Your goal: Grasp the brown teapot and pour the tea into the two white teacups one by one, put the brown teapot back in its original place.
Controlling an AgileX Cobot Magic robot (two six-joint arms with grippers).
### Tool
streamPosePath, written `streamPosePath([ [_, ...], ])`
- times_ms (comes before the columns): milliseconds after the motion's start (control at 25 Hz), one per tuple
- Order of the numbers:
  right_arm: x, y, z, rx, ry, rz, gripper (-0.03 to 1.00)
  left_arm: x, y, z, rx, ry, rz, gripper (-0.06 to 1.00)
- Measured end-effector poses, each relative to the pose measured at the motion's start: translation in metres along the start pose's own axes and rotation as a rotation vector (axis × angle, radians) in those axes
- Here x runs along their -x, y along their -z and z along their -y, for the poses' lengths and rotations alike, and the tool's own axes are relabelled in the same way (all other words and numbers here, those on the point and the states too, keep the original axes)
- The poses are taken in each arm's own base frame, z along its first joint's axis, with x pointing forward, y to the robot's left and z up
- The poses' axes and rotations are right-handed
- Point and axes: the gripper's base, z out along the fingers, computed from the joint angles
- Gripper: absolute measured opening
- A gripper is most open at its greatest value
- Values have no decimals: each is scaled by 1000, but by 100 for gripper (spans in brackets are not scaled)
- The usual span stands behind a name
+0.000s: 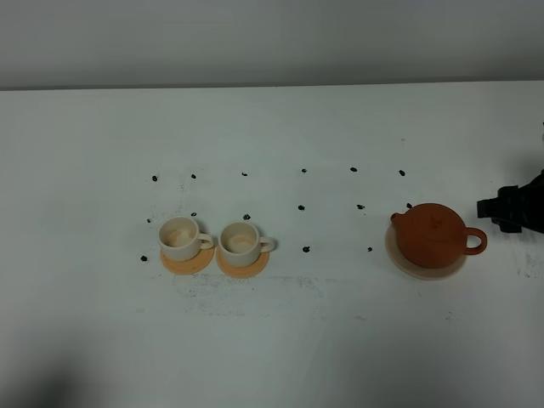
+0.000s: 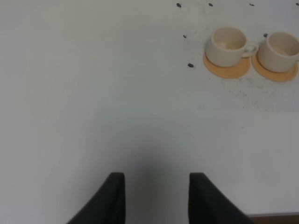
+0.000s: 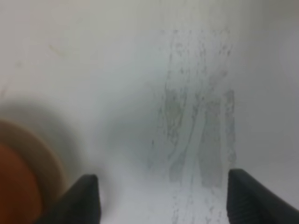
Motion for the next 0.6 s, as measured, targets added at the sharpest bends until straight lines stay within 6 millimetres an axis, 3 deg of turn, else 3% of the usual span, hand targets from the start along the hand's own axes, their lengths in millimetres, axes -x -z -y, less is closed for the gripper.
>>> streamPosePath([
  [600,-6,-2,-5,20,10,-61,56,0,0,0,0,0,0,31],
])
